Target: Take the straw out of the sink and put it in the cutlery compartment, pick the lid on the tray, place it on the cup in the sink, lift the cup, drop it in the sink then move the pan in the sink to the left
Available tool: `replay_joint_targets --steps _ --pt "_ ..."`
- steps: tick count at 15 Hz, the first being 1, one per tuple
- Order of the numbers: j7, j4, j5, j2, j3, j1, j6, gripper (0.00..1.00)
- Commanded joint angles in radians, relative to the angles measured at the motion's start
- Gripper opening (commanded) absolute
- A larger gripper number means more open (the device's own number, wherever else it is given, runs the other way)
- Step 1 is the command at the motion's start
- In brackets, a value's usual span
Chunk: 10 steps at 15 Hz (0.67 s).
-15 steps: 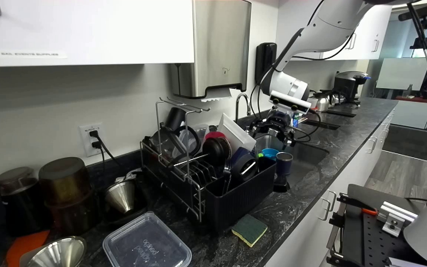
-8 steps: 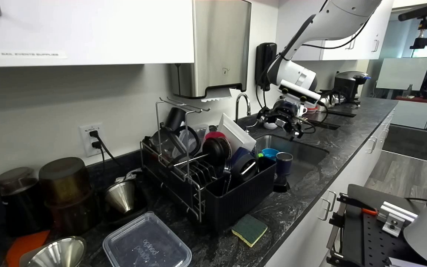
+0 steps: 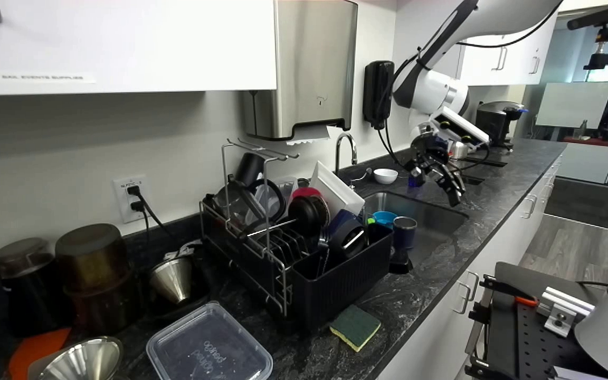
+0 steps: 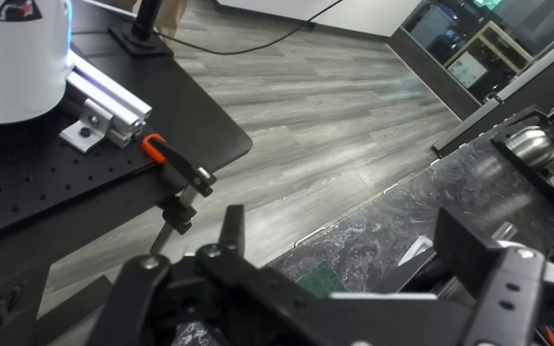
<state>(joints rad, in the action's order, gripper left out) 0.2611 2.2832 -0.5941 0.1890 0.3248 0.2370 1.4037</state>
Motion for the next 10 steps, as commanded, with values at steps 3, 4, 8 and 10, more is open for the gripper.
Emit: replay_joint_targets --steps 3,4,8,10 --pt "0.150 0.122 0.049 -0.145 -0.027 0.015 0.232 1.00" --pt "0.174 0.141 0.043 -0.165 -0.028 0.015 0.275 1.00" --pt "0.246 0.213 0.024 -0.236 -0.032 0.010 0.428 1.00" --pt "0.274 0.249 0.011 -0.269 -0.035 0.006 0.510 1.00"
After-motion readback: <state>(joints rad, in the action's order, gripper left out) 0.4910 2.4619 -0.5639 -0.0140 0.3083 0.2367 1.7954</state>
